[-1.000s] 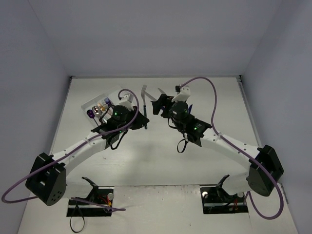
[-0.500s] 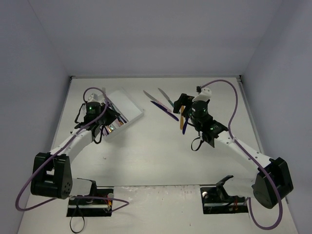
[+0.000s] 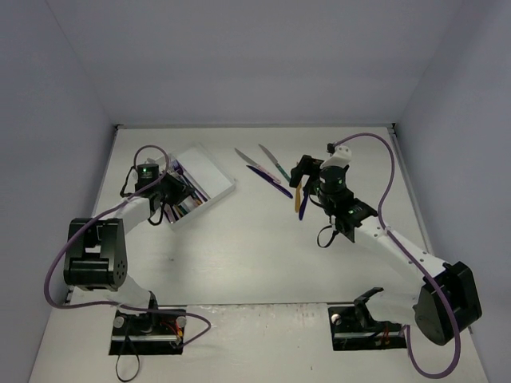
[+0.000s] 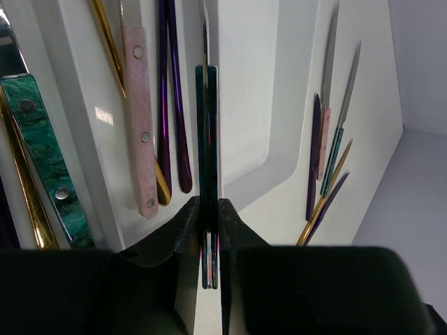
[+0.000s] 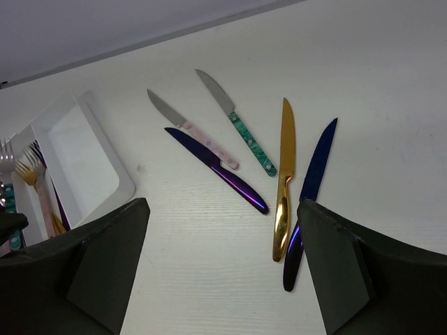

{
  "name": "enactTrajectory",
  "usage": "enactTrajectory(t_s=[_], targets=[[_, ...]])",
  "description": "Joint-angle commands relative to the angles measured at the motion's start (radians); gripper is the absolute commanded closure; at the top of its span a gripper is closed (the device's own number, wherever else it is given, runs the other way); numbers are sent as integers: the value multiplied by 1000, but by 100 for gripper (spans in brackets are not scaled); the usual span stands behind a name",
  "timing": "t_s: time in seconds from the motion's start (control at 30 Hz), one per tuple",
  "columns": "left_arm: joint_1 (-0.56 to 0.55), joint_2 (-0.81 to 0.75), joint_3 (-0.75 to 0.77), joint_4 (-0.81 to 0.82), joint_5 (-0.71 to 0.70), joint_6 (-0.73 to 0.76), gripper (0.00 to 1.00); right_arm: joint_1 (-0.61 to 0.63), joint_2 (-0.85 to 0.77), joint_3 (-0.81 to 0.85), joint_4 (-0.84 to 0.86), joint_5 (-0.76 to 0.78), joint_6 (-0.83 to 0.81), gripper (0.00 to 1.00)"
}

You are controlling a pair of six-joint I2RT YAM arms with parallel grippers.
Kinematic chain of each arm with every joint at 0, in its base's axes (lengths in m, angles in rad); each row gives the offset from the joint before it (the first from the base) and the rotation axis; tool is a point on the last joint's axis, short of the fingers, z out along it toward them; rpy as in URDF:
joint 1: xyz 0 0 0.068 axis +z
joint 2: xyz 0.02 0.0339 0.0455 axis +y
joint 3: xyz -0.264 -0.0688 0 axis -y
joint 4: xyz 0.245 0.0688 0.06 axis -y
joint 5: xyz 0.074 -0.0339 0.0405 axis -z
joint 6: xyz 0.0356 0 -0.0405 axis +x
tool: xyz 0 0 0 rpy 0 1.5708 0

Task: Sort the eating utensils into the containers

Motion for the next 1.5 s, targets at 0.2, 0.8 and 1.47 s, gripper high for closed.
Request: enactTrajectory(t_s=[0.2,0.8,1.47], targets=[[17,82,111,55,88,-52,82,-24,-42,3,42,-19,-10,15],[17,-160,185,-305,-101,132,32,-26,-28,14,31,-22,-27,15],[17,-585,195,-501,-505,698,14,-132,318,141,-134,86,-14,32]])
